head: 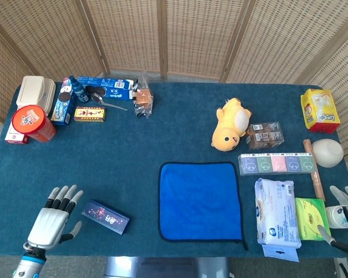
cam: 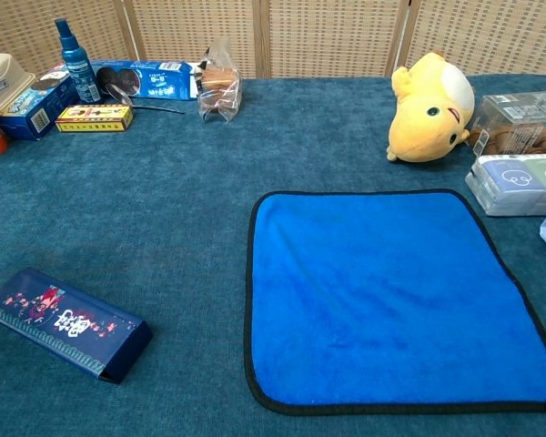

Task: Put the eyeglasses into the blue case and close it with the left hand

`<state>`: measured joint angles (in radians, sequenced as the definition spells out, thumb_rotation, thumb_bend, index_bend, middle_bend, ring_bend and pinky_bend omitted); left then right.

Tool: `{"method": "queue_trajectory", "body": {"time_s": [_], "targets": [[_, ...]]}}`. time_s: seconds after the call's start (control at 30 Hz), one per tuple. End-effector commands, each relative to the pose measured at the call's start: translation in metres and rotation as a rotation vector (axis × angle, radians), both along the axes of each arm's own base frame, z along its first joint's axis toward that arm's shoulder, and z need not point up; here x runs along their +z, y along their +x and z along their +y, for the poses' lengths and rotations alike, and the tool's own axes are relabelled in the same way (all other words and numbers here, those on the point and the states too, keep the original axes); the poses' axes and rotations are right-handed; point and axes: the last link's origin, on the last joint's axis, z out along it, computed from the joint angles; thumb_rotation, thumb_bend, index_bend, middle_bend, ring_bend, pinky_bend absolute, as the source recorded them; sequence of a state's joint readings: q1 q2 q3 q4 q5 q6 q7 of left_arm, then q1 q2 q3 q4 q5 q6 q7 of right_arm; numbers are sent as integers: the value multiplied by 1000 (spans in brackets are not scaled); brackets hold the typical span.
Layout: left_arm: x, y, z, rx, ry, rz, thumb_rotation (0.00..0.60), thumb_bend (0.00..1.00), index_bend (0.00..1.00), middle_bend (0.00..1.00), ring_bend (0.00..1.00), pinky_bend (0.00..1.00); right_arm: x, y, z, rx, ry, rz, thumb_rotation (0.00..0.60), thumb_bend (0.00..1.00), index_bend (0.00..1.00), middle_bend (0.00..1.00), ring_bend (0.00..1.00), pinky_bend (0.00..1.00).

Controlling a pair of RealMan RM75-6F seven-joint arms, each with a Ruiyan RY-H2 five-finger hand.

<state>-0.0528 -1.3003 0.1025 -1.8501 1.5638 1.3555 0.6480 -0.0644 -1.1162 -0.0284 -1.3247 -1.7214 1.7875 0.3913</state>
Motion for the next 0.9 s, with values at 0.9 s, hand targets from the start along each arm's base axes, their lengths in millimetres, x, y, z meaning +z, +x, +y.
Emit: {"method": "queue_trajectory", "body": {"time_s": [0.9], "targets": [[-65, 32, 30, -139, -183, 162, 600, 344, 156, 0, 0, 0, 8, 7, 2, -38, -44, 18, 567, 270, 0, 158, 75, 168]]}}
